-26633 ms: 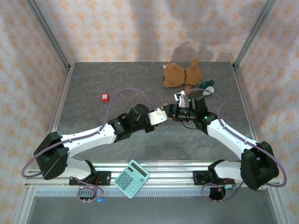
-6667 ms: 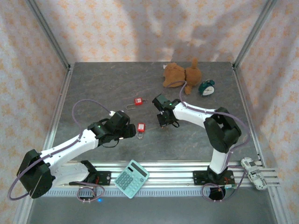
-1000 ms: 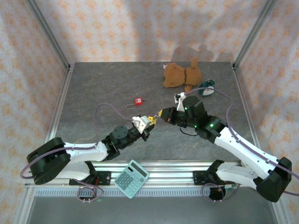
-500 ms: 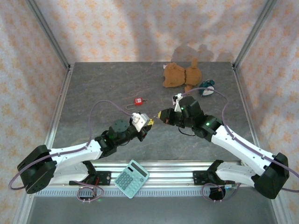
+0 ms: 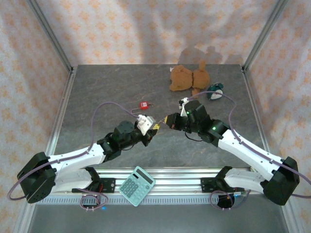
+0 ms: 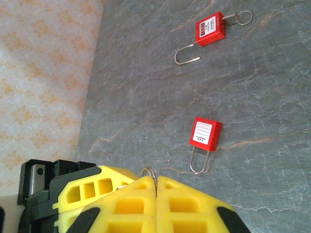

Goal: Unlock with the key

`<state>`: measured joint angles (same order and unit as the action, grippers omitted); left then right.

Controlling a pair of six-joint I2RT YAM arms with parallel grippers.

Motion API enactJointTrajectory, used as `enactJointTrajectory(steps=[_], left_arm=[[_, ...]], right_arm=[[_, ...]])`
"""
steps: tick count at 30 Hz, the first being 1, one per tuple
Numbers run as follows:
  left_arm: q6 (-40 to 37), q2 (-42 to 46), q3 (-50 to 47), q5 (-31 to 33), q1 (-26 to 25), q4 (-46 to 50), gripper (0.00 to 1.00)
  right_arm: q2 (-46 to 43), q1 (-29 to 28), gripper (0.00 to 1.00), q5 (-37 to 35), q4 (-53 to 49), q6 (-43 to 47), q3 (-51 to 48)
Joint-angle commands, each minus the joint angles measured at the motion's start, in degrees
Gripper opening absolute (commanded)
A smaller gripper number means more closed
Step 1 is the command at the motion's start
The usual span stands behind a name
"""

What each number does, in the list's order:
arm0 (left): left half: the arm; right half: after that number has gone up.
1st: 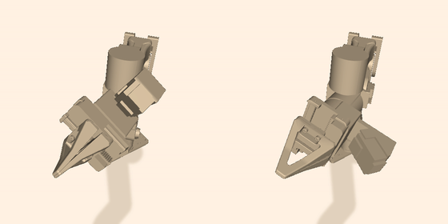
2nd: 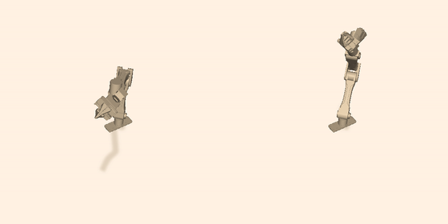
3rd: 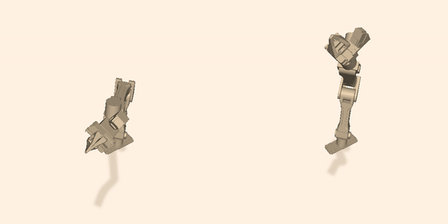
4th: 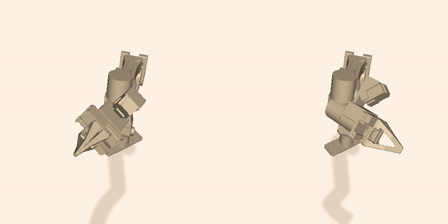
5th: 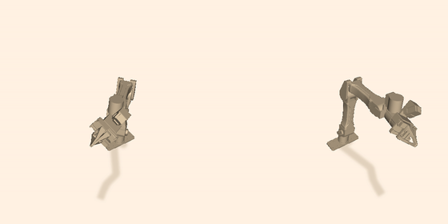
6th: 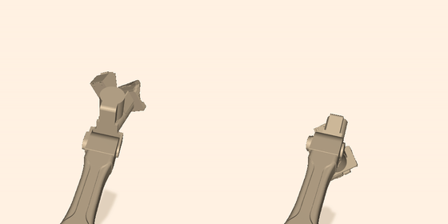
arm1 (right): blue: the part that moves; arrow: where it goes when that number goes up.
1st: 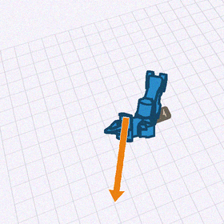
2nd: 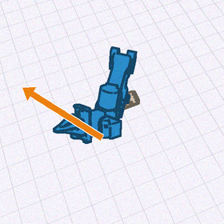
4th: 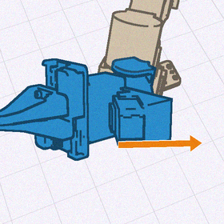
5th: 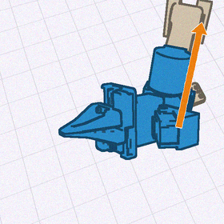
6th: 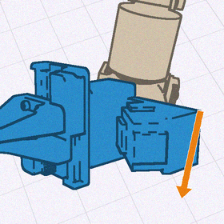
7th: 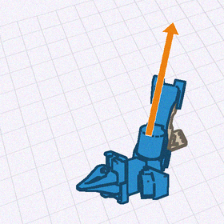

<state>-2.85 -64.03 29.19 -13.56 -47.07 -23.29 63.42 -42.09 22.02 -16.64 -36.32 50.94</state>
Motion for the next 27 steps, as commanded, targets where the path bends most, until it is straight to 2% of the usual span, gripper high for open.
enactJointTrajectory(steps=[1,16,27], left_arm=[[0.72,1.2,0.97,-0.24,0.85,-0.69,0.0],[2.41,1.58,1.66,-2.95,1.89,0.6,0.0],[4.03,-0.25,3.58,-4.26,1.96,4.06,0.0]], right_arm=[[0.78,0.25,0.0,-3.13,-1.47,1.12,-1.08],[1.53,0.25,0.0,-2.66,-0.55,1.66,-0.78],[0.23,0.81,0.09,-4.87,-2.79,3.61,-0.23]])
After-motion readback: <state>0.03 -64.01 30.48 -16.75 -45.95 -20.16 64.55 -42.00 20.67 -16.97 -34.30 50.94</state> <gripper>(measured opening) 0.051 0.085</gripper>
